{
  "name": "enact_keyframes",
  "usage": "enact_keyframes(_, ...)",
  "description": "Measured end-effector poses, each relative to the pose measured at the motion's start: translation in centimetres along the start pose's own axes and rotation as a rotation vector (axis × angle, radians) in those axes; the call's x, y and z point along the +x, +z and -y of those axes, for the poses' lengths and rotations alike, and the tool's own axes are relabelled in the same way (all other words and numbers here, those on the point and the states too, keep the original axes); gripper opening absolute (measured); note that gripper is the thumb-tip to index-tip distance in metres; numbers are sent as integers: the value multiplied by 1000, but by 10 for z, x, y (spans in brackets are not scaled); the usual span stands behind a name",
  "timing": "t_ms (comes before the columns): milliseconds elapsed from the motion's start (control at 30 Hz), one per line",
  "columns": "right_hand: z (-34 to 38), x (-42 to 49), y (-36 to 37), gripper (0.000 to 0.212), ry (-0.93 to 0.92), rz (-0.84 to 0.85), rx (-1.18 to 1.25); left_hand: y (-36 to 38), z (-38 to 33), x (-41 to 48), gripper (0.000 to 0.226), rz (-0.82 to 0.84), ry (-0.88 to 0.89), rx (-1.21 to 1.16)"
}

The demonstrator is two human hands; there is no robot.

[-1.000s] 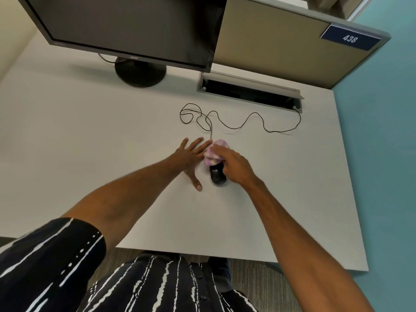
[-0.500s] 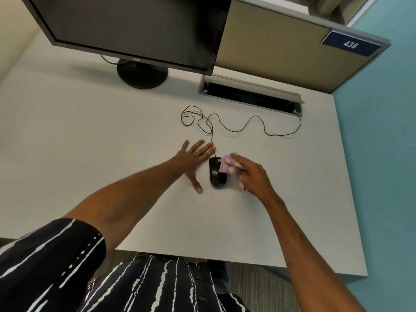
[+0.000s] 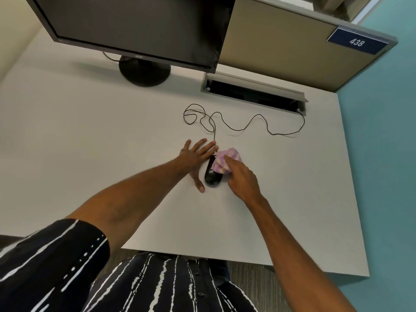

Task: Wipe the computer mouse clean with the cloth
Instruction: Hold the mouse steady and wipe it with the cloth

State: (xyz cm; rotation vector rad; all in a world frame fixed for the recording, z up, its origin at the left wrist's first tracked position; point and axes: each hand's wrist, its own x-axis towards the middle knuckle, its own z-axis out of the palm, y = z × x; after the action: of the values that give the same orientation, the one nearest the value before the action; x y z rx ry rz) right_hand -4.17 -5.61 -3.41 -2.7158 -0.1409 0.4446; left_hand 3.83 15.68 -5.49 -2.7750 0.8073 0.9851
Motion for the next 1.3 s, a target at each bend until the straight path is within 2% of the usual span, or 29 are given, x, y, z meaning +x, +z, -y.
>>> enact_keyframes(133,-13,-47,10,70,-77,-31,-8,10,-5,-5,174,20,-6,-5)
enact_keyframes(200,-22,-63,9,71,-72,-103,42,12,-9,-6,174,11,2,-5)
enact_keyframes(367,-2,-41,-4,80,-81,-264,36,2,-4,-5,173,0,-1,-21)
enact_keyframes(533,32,-17,6,79,-220,-57,-135,-1,-8,-3,168,56,3,10)
enact_keyframes(633,39,-15,23,75,-223,56,-276,-2,-8,-4,166,36,3,31)
enact_keyframes(800,33,-36,37,73,-277,62,-304,0,-7,-6,155,-20,-3,77)
enact_keyframes(933,33,-55,35,82,-331,-57,-239,-1,-9,-7,156,-24,-8,91)
enact_keyframes(1000,31,-61,35,79,-355,-86,-224,-2,-9,-9,158,-12,-8,87)
enact_keyframes(1300,5,-92,31,65,-341,140,-149,-4,-12,-13,173,-11,-19,26)
